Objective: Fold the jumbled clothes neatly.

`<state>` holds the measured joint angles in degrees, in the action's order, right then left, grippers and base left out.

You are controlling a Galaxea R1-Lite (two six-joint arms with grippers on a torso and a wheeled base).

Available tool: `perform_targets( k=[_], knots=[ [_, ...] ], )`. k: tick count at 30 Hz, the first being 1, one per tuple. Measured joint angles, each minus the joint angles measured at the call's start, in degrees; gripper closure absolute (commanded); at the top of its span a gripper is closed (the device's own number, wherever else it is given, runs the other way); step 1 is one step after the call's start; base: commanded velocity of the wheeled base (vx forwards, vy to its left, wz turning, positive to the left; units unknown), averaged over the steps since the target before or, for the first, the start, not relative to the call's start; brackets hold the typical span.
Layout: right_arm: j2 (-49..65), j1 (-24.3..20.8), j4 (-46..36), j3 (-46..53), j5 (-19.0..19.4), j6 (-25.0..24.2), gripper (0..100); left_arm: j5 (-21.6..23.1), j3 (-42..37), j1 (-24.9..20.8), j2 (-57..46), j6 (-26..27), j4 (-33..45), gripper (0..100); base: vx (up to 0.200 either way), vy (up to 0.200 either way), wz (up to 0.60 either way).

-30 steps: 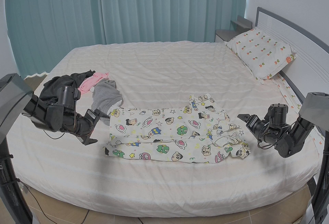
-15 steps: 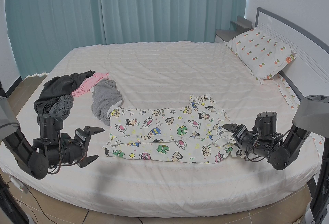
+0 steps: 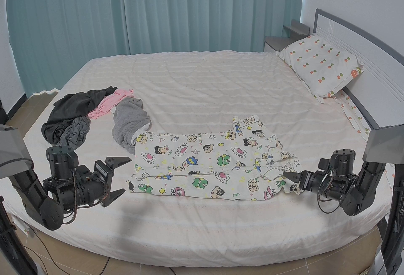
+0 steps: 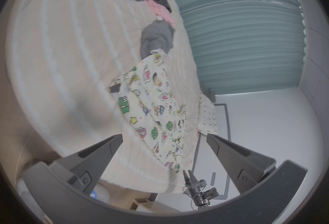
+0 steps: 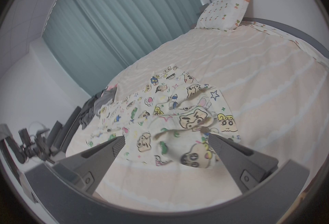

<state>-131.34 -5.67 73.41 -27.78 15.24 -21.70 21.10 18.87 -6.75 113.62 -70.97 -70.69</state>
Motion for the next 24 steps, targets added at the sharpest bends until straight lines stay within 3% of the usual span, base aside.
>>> perform_targets(
  k=[6,12,13,24],
  knots=[
    [-5.67,3.13,-2.08,-4.44,4.13,6.44,0,-0.11,-0.82,-0.57,3.85,0.28,-3.38,0,0.000,0.000,0.00],
    [-8.66,3.46,-3.02,-6.80,7.12,7.31,0,-0.17,-1.01,-1.07,5.49,0.35,-3.94,0,0.000,0.000,0.00],
    [-8.90,3.50,-2.96,-6.72,7.36,7.36,100,-0.17,-1.01,-1.16,5.68,0.44,-3.94,0,0.000,0.000,0.00],
    [-9.18,4.41,0.10,-5.46,7.56,7.23,100,-0.28,-1.04,-1.54,6.81,1.38,-3.94,0,0.000,0.000,0.00]
  ],
)
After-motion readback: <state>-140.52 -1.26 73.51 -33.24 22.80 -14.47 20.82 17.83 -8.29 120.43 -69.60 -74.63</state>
